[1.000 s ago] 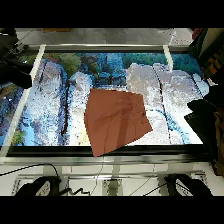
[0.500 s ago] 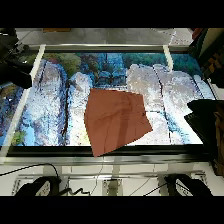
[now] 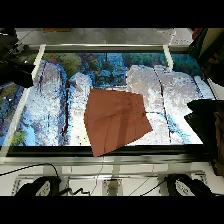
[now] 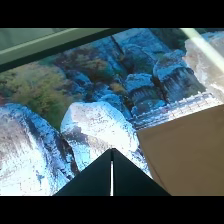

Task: Fold the clothes and pants, and hang the long-sleeved shirts on hangers.

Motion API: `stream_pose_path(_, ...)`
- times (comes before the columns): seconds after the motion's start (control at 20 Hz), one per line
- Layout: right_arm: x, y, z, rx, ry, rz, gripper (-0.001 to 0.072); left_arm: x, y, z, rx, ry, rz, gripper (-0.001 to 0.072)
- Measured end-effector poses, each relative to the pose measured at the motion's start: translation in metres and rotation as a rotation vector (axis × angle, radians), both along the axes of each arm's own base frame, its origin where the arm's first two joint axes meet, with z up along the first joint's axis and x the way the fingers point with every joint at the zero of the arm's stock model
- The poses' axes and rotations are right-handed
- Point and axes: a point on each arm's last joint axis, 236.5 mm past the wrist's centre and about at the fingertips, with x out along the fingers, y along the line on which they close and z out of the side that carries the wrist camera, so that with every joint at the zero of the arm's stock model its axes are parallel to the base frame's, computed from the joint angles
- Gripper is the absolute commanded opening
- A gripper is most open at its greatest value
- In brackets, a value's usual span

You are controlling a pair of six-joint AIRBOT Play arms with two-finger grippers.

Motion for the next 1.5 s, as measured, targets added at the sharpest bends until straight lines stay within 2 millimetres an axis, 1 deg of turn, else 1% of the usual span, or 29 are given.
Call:
stream_pose_path(0.1,-0.005,-0.016,-0.064,0.011,0.167,-0.016,0.0023,0.000,-0.001,0.000,-0.009,0.003,-0.002,0.0018)
stream_pose_path(0.15,-0.013,-0.019,-0.100,0.032,0.256,-0.006,0.0022,-0.001,-0.001,0.000,-0.011,0.005,-0.002,0.0018)
stream_pose_path(0.2,-0.023,-0.017,-0.133,0.067,0.336,0.019,0.0023,-0.001,-0.002,-0.001,-0.011,0.009,-0.003,0.0018)
stream_pose_path(0.25,-0.036,-0.010,-0.169,0.116,0.422,0.057,0.0023,0.000,-0.002,-0.002,-0.011,0.013,-0.004,0.0018)
stream_pose_path(0.3,-0.051,0.000,-0.199,0.169,0.495,0.096,0.0026,0.000,-0.002,-0.004,-0.015,0.020,-0.004,0.0019)
stream_pose_path(0.35,-0.067,0.012,-0.229,0.230,0.562,0.135,0.0059,0.001,-0.002,-0.006,-0.014,0.027,-0.007,0.0026)
stream_pose_path(0.4,-0.081,0.021,-0.253,0.278,0.611,0.156,0.0239,0.000,-0.003,-0.011,-0.014,0.044,-0.013,0.0184)
stream_pose_path(0.45,-0.090,0.029,-0.272,0.319,0.638,0.161,0.0429,0.000,-0.004,-0.016,-0.014,0.065,-0.021,0.0430)
stream_pose_path(0.5,-0.099,0.033,-0.291,0.349,0.659,0.153,0.0441,-0.001,-0.006,-0.024,-0.019,0.100,-0.031,0.0561)
stream_pose_path(0.55,-0.105,0.037,-0.304,0.375,0.669,0.139,0.0440,-0.002,-0.008,-0.033,-0.030,0.139,-0.037,0.0559)
stream_pose_path(0.65,-0.109,0.046,-0.321,0.439,0.670,0.097,0.0440,-0.006,-0.011,-0.057,-0.059,0.239,-0.044,0.0560)
stream_pose_path(0.7,-0.107,0.050,-0.327,0.475,0.666,0.079,0.0440,-0.008,-0.013,-0.071,-0.079,0.294,-0.043,0.0577)
stream_pose_path(0.75,-0.105,0.057,-0.331,0.520,0.664,0.066,0.0439,-0.009,-0.013,-0.083,-0.097,0.340,-0.039,0.0591)
stream_pose_path(0.95,-0.094,0.092,-0.343,0.751,0.685,0.031,0.0458,-0.019,-0.016,-0.132,-0.158,0.504,-0.017,0.0591)
stream_pose_path(1.0,-0.092,0.099,-0.346,0.808,0.695,0.022,0.0482,-0.022,-0.017,-0.143,-0.176,0.543,-0.007,0.0591)
stream_pose_path(1.1,-0.086,0.109,-0.353,0.889,0.705,-0.001,0.0487,-0.031,-0.019,-0.168,-0.202,0.619,0.007,0.0591)
stream_pose_path(1.2,-0.083,0.115,-0.359,0.947,0.718,-0.023,0.0486,-0.045,-0.021,-0.200,-0.228,0.709,0.021,0.0591)
stream_pose_path(1.4,-0.079,0.123,-0.366,1.020,0.733,-0.053,0.0473,-0.086,-0.034,-0.262,-0.301,0.879,0.039,0.0590)
stream_pose_path(1.5,-0.078,0.125,-0.369,1.028,0.734,-0.056,0.0425,-0.110,-0.043,-0.289,-0.352,0.959,0.049,0.0590)
